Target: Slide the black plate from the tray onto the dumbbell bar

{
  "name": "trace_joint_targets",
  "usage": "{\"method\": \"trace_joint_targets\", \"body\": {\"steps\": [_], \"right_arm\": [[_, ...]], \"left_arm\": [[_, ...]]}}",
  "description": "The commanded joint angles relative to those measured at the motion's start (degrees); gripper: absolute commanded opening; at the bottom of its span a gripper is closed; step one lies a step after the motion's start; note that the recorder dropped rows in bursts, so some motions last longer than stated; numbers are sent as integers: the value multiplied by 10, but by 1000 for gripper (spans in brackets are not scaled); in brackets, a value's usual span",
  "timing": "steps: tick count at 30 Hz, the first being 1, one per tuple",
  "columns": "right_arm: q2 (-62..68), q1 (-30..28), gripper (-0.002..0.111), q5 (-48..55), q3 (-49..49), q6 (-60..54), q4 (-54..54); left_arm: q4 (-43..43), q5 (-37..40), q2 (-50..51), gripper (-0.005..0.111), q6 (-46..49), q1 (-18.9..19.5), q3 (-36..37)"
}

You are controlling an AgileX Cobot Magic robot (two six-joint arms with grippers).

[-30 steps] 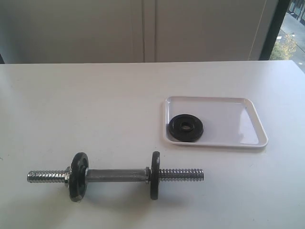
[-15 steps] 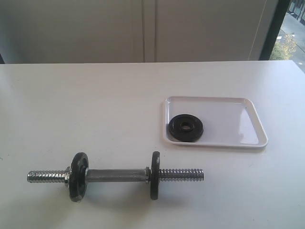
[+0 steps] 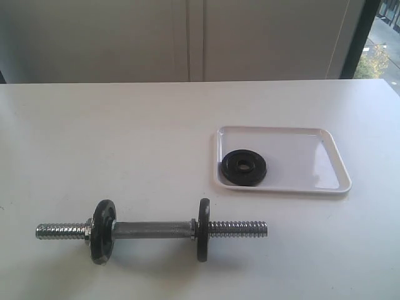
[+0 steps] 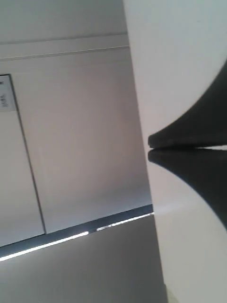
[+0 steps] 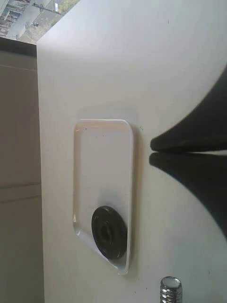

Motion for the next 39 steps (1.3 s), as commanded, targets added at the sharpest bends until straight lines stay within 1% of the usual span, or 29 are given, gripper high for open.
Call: {"method": "trace_joint_targets", "body": {"steps": [1,5,9,12,13,15,19,22,26,30,33,36,38,39], "right_arm": [[-3,1,0,-4,3,3,0],[-3,1,0,-4,3,3,0],[-3,1,0,-4,3,3,0],[-3,1,0,-4,3,3,0],[-3,1,0,-4,3,3,0],[-3,1,0,-4,3,3,0],[-3,1,0,-4,3,3,0],[-3,1,0,-4,3,3,0],[-3,1,0,-4,3,3,0],[-3,1,0,-4,3,3,0],[-3,1,0,-4,3,3,0],[-3,1,0,-4,3,3,0],[-3,1,0,-4,3,3,0],[-3,1,0,-4,3,3,0]], "left_arm": [[-2,-85,-2,0,-37,2,2],[-2,-164,-2,0,-52,2,2],[-11,-287,-2,0,-61,2,2],[-11,-383,-2,0,-98,2,2],[-11,-407,-2,0,-111,2,2],[-11,-431,-2,0,-144,2,2],[-11,-428,-2,0,-201,2,1],[-10,-411,-2,0,-224,2,-20],[1,-344,-2,0,-271,2,-66],[3,-267,4,0,-275,2,-123],[3,-245,40,0,-275,2,-162],[6,-223,80,0,-255,2,-194],[17,-179,108,0,-252,2,-214],[27,-141,120,0,-252,2,-222]]}}
